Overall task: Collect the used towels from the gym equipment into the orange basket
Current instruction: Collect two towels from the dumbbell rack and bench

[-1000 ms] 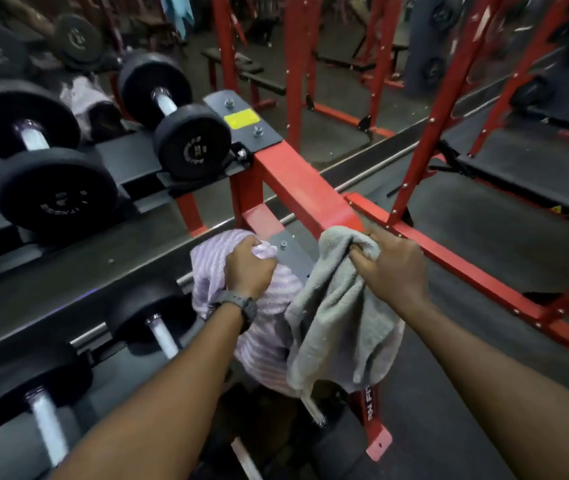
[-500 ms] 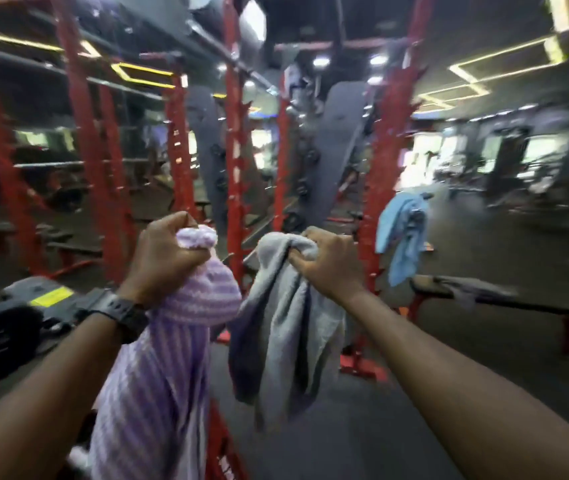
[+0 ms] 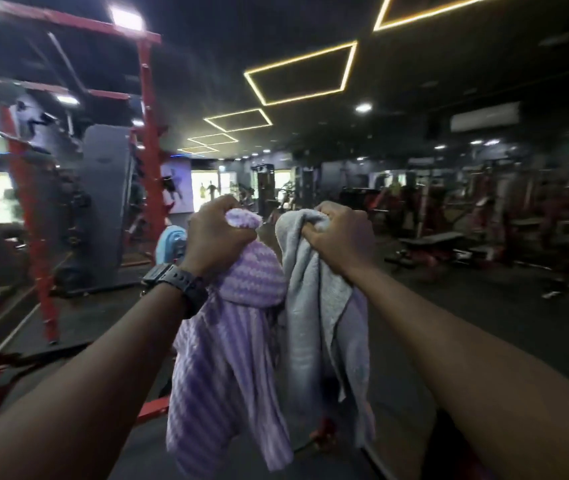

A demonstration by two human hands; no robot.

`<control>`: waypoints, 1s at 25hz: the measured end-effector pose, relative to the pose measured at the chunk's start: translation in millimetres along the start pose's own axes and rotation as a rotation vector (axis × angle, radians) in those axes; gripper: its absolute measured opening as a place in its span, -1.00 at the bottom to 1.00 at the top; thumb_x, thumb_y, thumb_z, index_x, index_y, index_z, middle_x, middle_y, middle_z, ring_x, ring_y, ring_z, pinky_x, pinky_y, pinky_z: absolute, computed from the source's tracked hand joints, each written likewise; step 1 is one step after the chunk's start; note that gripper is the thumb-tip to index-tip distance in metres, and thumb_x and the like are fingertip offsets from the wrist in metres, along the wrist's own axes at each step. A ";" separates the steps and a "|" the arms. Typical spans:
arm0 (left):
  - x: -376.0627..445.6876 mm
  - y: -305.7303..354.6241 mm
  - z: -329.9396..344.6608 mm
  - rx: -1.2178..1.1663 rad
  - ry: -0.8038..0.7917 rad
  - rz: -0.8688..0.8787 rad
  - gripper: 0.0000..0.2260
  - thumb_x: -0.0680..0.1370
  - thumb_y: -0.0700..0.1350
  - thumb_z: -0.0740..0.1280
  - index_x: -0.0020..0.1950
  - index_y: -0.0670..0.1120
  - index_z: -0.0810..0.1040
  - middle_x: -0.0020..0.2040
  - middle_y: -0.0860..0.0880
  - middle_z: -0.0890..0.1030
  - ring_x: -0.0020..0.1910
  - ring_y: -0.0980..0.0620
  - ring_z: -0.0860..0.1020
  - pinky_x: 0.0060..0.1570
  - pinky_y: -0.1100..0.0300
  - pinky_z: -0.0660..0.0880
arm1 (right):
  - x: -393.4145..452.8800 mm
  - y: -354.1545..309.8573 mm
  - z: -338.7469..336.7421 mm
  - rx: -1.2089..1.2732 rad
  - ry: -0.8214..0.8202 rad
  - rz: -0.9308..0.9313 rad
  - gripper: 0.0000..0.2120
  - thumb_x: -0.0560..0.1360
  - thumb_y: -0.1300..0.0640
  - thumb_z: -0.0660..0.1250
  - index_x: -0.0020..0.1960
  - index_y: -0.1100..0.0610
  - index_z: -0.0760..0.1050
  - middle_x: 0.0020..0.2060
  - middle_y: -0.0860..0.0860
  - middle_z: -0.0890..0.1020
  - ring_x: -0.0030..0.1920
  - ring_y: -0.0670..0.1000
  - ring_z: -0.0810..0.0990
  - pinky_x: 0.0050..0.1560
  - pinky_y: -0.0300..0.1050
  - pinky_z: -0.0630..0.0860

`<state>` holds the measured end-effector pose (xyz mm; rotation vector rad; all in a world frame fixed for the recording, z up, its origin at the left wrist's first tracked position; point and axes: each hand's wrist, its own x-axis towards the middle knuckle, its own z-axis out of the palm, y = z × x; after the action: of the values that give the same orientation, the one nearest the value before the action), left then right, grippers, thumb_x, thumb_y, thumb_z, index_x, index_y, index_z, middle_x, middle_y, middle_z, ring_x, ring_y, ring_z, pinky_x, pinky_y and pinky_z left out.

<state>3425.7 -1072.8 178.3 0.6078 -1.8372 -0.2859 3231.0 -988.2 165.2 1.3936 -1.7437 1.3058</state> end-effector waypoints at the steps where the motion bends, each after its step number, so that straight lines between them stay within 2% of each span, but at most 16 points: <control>1: -2.1 24.2 30.4 -0.042 -0.024 0.018 -0.76 0.34 -0.14 0.51 -0.30 -0.01 0.44 -0.33 0.01 0.53 -0.30 -0.01 0.46 -0.33 0.12 0.25 | -3.2 23.0 -31.9 -0.046 0.003 0.034 -0.76 0.42 -0.06 0.38 -0.08 0.11 0.62 -0.17 0.09 0.72 -0.09 0.21 0.68 -0.16 0.06 0.59; 6: -31.5 158.9 179.0 -0.277 -0.153 0.071 -0.71 0.35 -0.12 0.52 -0.36 0.01 0.41 -0.41 0.11 0.49 -0.41 0.22 0.40 -0.39 0.20 0.30 | -39.7 150.2 -195.1 -0.284 0.038 0.177 -0.76 0.43 -0.07 0.38 -0.02 0.06 0.63 -0.15 0.08 0.72 -0.09 0.17 0.68 -0.16 0.06 0.61; 8: -49.0 212.2 234.6 -0.399 -0.206 0.085 -0.76 0.35 -0.14 0.53 -0.32 -0.04 0.46 -0.38 0.06 0.54 -0.39 0.16 0.45 -0.34 0.15 0.37 | -55.2 196.2 -256.7 -0.352 0.052 0.243 -0.77 0.42 -0.07 0.38 -0.03 0.06 0.63 -0.16 0.07 0.71 -0.10 0.18 0.68 -0.18 0.04 0.61; 11: -77.7 297.1 318.5 -0.466 -0.294 0.106 -0.78 0.35 -0.15 0.52 -0.22 -0.20 0.51 -0.30 -0.14 0.60 -0.32 -0.07 0.53 -0.27 -0.03 0.45 | -76.6 264.8 -348.1 -0.473 0.102 0.318 -0.75 0.40 -0.08 0.37 -0.06 0.07 0.62 -0.20 0.07 0.71 -0.14 0.18 0.68 -0.24 -0.01 0.59; 13: -96.3 347.1 370.6 -0.533 -0.343 0.109 -0.76 0.35 -0.16 0.51 -0.20 -0.25 0.49 -0.26 -0.23 0.60 -0.34 -0.08 0.49 -0.30 -0.02 0.45 | -90.9 306.9 -402.2 -0.535 0.119 0.357 -0.74 0.40 -0.08 0.35 -0.04 0.06 0.63 -0.19 0.07 0.71 -0.13 0.18 0.68 -0.24 -0.03 0.57; 15: -109.8 384.7 412.4 -0.615 -0.395 0.091 -0.76 0.34 -0.18 0.50 -0.24 -0.23 0.45 -0.30 -0.23 0.58 -0.36 0.00 0.42 -0.34 0.08 0.36 | -102.5 339.0 -442.4 -0.579 0.132 0.390 -0.75 0.39 -0.09 0.34 -0.06 0.05 0.62 -0.19 0.08 0.70 -0.13 0.19 0.67 -0.24 -0.01 0.57; 19: -126.6 459.4 502.6 -0.726 -0.503 0.117 -0.72 0.33 -0.14 0.49 -0.34 -0.04 0.37 -0.39 0.02 0.48 -0.38 0.06 0.40 -0.33 0.13 0.32 | -115.4 410.8 -511.0 -0.692 0.188 0.468 -0.75 0.40 -0.10 0.35 -0.09 0.06 0.59 -0.21 0.08 0.69 -0.15 0.20 0.66 -0.26 -0.02 0.55; 22: -128.0 500.2 574.3 -0.795 -0.551 0.137 -0.76 0.26 -0.03 0.44 -0.34 -0.01 0.37 -0.39 0.02 0.48 -0.37 0.04 0.41 -0.33 0.10 0.36 | -118.5 472.7 -541.4 -0.764 0.238 0.507 -0.76 0.40 -0.10 0.37 -0.07 0.05 0.60 -0.20 0.09 0.70 -0.14 0.21 0.67 -0.27 -0.05 0.50; 25: -119.2 527.2 648.6 -0.838 -0.574 0.157 -0.76 0.27 -0.06 0.46 -0.34 -0.01 0.38 -0.40 0.03 0.48 -0.40 0.06 0.39 -0.34 0.11 0.34 | -109.7 537.9 -563.8 -0.808 0.240 0.551 -0.79 0.42 -0.06 0.38 -0.10 0.08 0.59 -0.21 0.10 0.70 -0.13 0.21 0.66 -0.23 -0.01 0.54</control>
<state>2709.4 -631.3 108.6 -0.2323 -2.0446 -1.1372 2677.3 -433.1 98.2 0.3071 -2.1919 0.7801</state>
